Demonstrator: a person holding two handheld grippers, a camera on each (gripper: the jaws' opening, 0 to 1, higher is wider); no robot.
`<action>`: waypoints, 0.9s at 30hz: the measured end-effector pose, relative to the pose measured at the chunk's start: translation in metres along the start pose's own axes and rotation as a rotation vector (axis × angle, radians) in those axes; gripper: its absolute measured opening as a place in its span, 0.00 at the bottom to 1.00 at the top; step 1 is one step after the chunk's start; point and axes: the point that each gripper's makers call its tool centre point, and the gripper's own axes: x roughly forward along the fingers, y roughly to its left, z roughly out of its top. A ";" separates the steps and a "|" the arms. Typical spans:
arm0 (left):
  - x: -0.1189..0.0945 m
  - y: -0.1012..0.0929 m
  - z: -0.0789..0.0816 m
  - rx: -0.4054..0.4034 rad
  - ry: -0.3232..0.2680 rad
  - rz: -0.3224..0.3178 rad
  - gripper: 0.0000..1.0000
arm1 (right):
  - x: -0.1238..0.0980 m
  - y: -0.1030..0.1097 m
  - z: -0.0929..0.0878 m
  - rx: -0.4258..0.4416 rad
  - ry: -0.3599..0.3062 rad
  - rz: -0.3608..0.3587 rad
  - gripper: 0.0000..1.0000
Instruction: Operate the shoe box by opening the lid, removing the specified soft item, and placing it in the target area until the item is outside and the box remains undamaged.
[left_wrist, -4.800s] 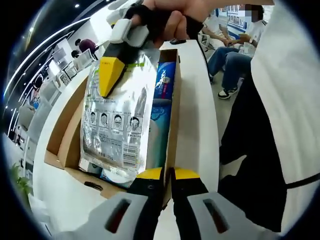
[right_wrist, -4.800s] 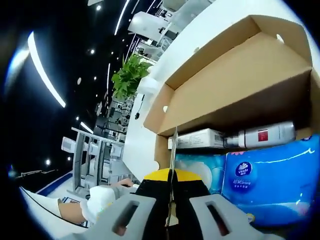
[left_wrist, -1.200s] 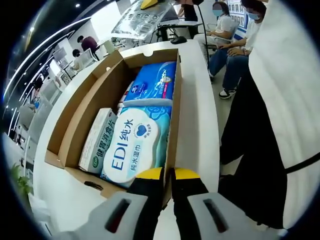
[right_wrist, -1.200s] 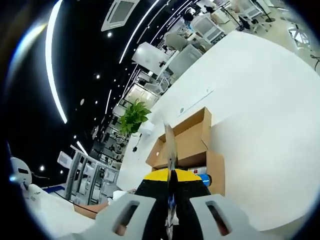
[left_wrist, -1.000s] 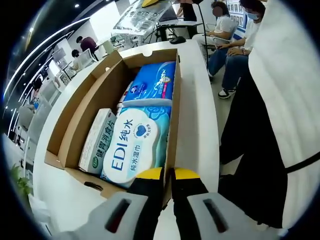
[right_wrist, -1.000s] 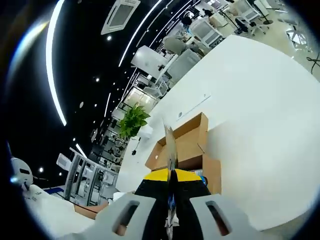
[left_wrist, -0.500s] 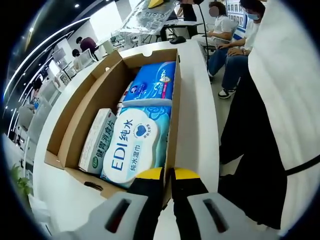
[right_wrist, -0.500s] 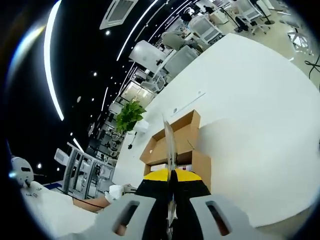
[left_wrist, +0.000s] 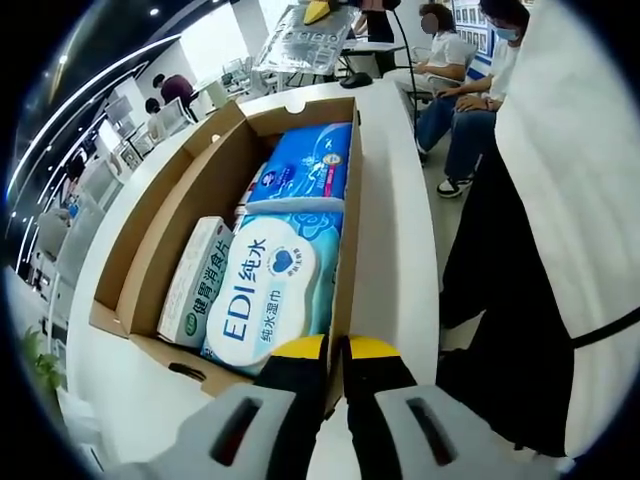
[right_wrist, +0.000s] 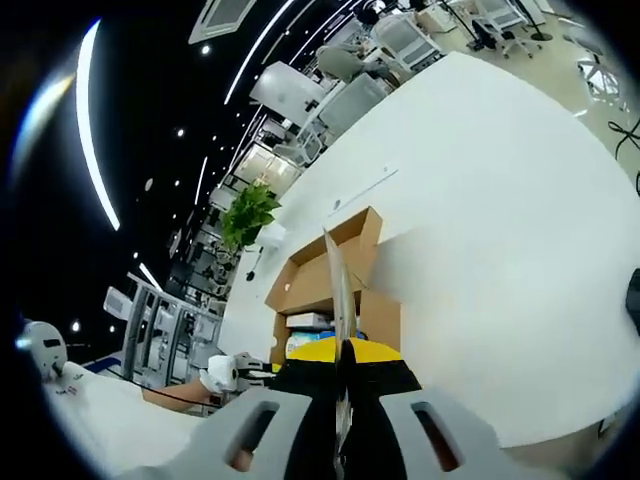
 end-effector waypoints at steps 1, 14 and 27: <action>0.000 0.000 0.000 -0.001 0.001 0.001 0.06 | -0.001 0.005 0.002 -0.019 -0.006 0.012 0.00; -0.001 0.000 0.000 0.000 0.008 -0.009 0.05 | 0.001 -0.024 -0.009 0.017 0.037 -0.096 0.00; 0.000 0.000 -0.001 -0.004 0.009 -0.005 0.06 | 0.009 -0.039 -0.017 0.033 0.045 -0.121 0.00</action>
